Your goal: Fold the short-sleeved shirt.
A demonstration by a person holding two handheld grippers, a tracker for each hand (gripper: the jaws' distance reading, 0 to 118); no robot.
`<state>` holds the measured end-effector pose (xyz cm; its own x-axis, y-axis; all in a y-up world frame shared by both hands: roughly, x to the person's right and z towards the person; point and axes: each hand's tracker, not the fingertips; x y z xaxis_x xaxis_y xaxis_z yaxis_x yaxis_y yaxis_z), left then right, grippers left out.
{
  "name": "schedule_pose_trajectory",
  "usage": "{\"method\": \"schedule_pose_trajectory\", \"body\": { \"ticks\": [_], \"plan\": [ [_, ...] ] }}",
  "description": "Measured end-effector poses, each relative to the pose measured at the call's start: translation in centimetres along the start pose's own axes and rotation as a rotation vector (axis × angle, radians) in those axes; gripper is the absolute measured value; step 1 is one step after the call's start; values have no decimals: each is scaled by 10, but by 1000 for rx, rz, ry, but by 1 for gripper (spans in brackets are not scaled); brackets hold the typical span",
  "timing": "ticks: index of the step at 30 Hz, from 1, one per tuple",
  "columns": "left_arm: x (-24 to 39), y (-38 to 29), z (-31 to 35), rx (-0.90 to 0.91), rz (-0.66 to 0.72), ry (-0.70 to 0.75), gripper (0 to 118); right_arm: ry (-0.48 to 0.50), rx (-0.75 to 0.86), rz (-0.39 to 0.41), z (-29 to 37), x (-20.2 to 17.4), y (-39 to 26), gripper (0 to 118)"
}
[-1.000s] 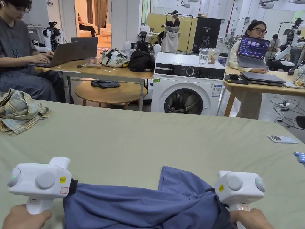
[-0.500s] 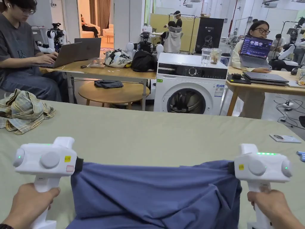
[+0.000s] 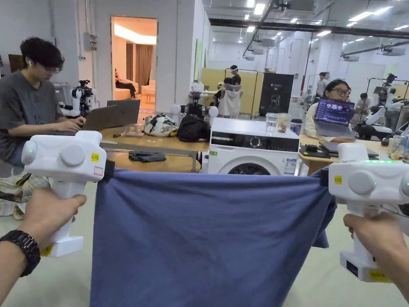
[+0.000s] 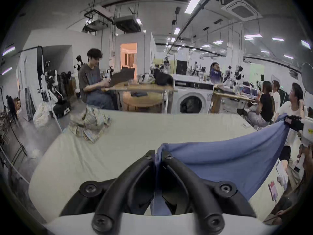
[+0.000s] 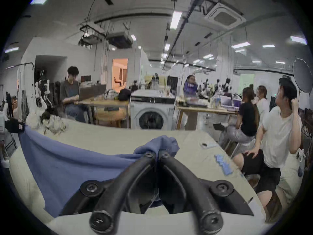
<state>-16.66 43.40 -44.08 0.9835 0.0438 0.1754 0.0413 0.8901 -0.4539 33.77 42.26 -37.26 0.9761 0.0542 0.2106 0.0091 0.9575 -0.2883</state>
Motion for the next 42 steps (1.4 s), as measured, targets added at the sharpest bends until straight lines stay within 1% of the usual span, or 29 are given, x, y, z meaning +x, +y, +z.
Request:
{"method": "schedule_pose_trajectory", "body": {
  "ticks": [5,8,13,17,20,24,29,34,35,37,42],
  "plan": [
    [-5,59,27,88,2,20,0,-17,76,-1,17,-12,52,0],
    [-6,86,37,127,-7,34,0,-12,107,-31,22,-15,74,0],
    [-8,117,47,194,-20,43,0,-38,149,-5,19,-24,101,0],
    [-8,127,37,195,-40,53,0,-51,156,-21,8,-29,110,0],
    [-8,133,21,196,-48,62,0,-71,155,1,-14,-31,118,0],
    [-9,144,-4,194,-46,73,0,-75,158,-4,-41,-34,134,0],
    [-10,156,-18,216,-48,98,0,-94,206,39,-60,-41,153,0],
    [-10,154,-20,236,-47,110,0,-109,251,61,-60,-46,149,0],
    [-9,151,-21,229,-60,117,0,-113,250,78,-60,-46,144,0],
    [-8,141,-22,217,-81,125,0,-115,246,91,-58,-46,132,0],
    [-9,97,-20,181,-67,112,0,-107,199,123,-45,-44,82,0]
  ]
}}
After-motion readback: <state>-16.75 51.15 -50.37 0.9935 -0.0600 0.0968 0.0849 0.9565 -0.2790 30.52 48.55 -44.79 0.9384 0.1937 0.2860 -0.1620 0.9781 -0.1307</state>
